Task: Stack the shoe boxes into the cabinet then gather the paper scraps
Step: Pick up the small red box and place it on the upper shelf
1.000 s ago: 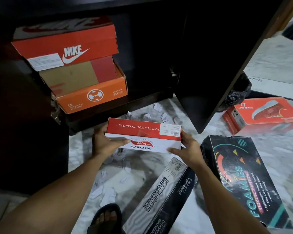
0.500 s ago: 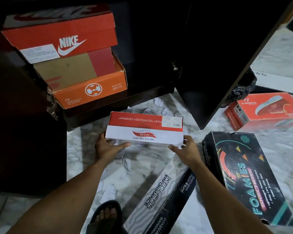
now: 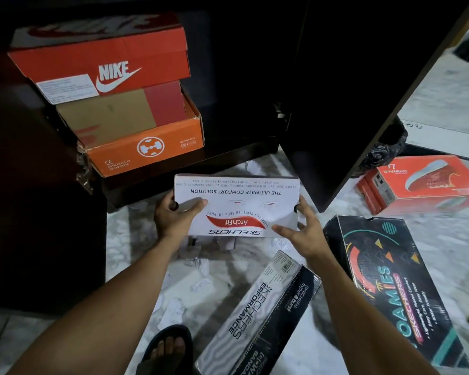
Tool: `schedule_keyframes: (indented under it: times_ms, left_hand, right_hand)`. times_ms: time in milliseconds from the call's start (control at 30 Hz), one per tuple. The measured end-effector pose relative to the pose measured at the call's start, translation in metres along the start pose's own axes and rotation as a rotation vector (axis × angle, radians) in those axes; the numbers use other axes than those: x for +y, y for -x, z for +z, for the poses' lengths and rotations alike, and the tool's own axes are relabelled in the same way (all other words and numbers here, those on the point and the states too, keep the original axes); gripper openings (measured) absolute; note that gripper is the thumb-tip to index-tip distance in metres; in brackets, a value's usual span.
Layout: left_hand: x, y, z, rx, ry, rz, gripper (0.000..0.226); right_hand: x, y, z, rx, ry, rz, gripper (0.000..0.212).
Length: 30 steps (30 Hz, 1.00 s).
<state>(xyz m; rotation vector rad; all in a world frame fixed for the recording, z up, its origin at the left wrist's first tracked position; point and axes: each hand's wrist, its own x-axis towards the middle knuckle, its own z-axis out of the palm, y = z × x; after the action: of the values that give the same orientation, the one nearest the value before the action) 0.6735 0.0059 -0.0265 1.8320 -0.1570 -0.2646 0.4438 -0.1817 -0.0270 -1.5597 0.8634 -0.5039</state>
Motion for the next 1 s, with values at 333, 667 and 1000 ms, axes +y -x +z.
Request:
schedule_keyframes:
  times_ms: [333,667,1000]
  left_hand:
    - [0.003,0.014,-0.001,-0.112,-0.022,0.032,0.069]
    - [0.100,-0.010,-0.014,-0.122,0.040,0.251,0.112]
    - [0.284,-0.019,-0.078,-0.128,0.110,0.622,0.126]
  right_hand:
    - [-0.014,-0.002,-0.007,0.016,-0.066,0.010,0.093]
    - [-0.105,0.004,-0.008,0.101,0.068,-0.203,0.111]
    - [-0.261,0.044,-0.017,0.172,-0.042,-0.591,0.079]
